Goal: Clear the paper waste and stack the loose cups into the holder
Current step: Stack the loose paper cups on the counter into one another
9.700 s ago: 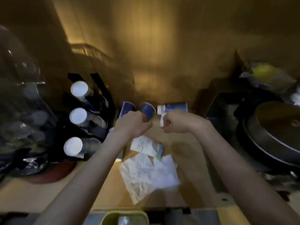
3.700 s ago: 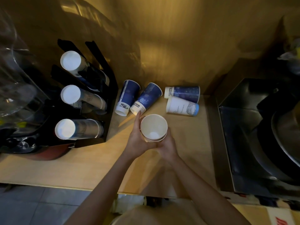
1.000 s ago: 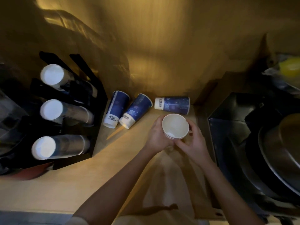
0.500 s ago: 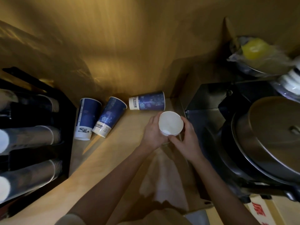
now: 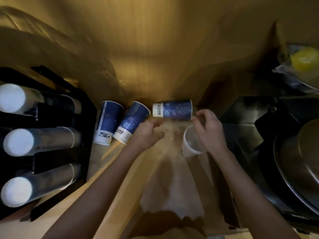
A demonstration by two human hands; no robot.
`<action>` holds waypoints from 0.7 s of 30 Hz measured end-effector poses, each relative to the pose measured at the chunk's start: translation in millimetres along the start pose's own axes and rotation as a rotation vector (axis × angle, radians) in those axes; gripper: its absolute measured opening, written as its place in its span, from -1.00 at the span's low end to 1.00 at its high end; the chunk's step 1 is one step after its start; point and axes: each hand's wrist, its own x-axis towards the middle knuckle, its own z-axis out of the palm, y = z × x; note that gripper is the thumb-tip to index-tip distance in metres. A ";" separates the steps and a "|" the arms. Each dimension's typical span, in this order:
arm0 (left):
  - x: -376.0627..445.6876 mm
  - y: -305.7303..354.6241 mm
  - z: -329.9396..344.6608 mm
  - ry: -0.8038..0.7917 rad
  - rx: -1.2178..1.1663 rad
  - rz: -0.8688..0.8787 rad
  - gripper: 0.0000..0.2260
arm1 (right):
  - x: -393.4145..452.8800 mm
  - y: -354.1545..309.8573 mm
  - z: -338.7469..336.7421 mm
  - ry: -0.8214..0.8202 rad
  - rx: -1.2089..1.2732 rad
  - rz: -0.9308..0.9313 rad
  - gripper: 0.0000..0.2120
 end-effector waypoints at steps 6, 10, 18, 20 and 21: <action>8.6 -39.7 -53.0 0.262 0.243 -0.116 -0.76 | 37.4 -60.0 52.3 -0.235 -0.063 -0.066 -0.75; 20.5 -69.6 -69.2 0.389 0.411 -0.171 -0.72 | 55.9 -77.0 102.9 -0.410 -0.139 -0.028 -0.63; 44.3 -133.1 -54.2 0.285 0.248 -0.436 -0.32 | 64.9 -67.5 182.9 -0.410 0.476 0.542 -0.01; 45.7 -143.0 -48.0 0.273 0.168 -0.493 -0.28 | 66.2 -66.9 197.3 -0.389 0.552 0.606 0.04; 44.0 -144.8 -44.7 0.279 0.131 -0.500 -0.27 | 65.1 -65.5 201.3 -0.367 0.571 0.609 0.05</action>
